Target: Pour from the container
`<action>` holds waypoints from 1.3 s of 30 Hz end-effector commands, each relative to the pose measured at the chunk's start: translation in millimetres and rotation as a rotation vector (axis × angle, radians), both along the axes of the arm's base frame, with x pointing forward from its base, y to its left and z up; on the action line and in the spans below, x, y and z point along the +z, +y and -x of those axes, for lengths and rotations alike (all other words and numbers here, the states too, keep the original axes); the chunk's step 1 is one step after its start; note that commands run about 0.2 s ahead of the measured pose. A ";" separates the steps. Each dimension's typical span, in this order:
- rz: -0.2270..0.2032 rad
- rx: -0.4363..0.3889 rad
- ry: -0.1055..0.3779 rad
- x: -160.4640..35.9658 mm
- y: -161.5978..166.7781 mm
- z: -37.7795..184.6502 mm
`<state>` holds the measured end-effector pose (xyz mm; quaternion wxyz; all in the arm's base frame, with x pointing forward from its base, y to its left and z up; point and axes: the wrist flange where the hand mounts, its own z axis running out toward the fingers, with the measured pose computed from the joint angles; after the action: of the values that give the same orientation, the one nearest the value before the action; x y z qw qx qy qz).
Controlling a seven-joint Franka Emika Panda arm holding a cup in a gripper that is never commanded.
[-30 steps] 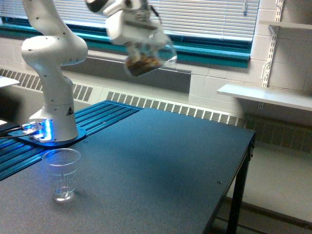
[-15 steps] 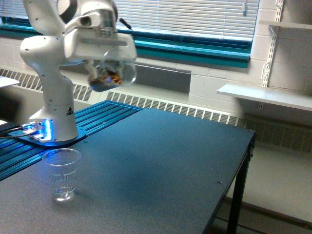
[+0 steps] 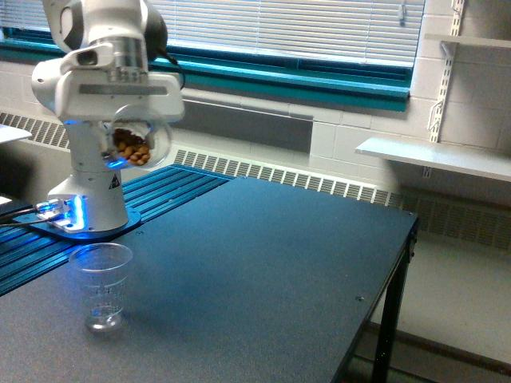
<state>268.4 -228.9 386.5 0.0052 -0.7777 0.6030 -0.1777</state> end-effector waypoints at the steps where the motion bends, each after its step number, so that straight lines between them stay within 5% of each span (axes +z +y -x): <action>1: -0.013 -0.026 0.021 -12.7 -13.1 20.0; 16: -0.074 -0.110 0.074 -46.1 -38.7 51.2; 39: -0.149 -0.080 0.186 -95.2 -24.4 45.3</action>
<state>220.4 -262.9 299.9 -0.0010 -0.7573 0.6495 -0.0684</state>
